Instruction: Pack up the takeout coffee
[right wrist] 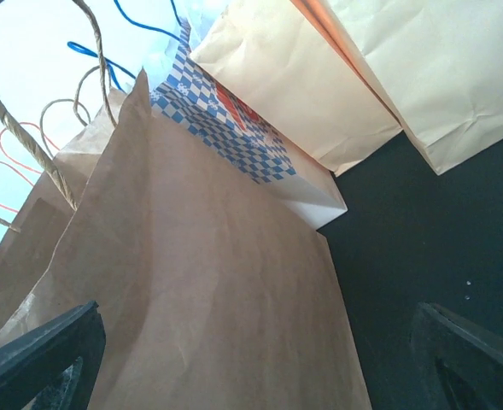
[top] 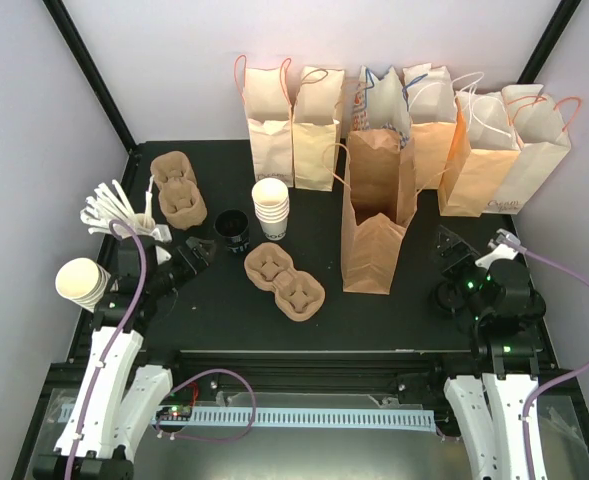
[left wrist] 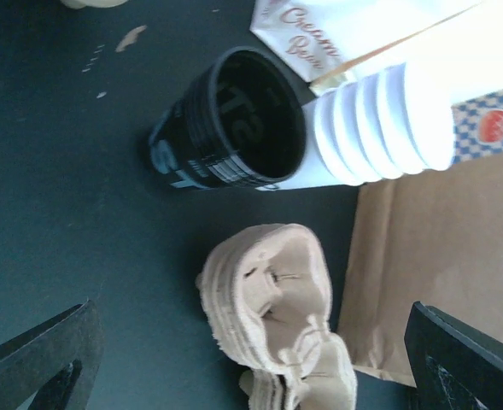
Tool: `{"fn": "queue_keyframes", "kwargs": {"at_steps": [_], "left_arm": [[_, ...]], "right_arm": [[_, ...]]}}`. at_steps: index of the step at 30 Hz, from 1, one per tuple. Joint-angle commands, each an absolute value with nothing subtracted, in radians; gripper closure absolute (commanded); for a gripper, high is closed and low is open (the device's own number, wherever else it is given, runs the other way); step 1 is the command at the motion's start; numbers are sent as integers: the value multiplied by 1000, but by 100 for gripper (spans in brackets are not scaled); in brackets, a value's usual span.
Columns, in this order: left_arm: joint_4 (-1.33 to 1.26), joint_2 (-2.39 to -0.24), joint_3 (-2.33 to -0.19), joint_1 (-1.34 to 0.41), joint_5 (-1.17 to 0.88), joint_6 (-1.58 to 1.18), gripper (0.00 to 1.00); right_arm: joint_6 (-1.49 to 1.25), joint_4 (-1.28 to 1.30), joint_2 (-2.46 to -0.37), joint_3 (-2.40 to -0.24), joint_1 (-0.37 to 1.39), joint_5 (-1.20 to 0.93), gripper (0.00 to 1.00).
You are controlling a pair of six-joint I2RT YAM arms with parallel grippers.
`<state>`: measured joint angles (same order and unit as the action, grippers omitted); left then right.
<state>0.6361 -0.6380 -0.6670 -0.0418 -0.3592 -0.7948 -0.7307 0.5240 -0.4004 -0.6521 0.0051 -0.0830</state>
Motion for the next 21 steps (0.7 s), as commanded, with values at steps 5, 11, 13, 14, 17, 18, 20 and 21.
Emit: {"fn": "queue_keyframes", "kwargs": {"at_steps": [5, 11, 13, 14, 17, 18, 20, 21], "left_arm": [[872, -692, -703, -23, -188, -811, 1], [725, -776, -616, -37, -462, -786, 1], [671, -798, -579, -56, -522, -820, 1], [648, -807, -565, -74, -535, -836, 1], [631, -819, -553, -132, -511, -856, 1], [633, -822, -554, -149, -498, -859, 1], [651, -823, -570, -206, -445, -864, 1], [665, -822, -582, -234, -412, -864, 1]], "right_arm": [[-803, 523, -448, -652, 8, -180, 0], [-836, 527, -510, -637, 8, -240, 0], [-826, 544, -564, -645, 8, -280, 0], [-817, 562, -584, -654, 7, -289, 0], [-768, 640, -629, -663, 10, -294, 0], [-748, 674, -649, -656, 12, -294, 0], [-723, 741, -690, -638, 17, -289, 0], [-713, 758, -702, -622, 20, -293, 0]]}}
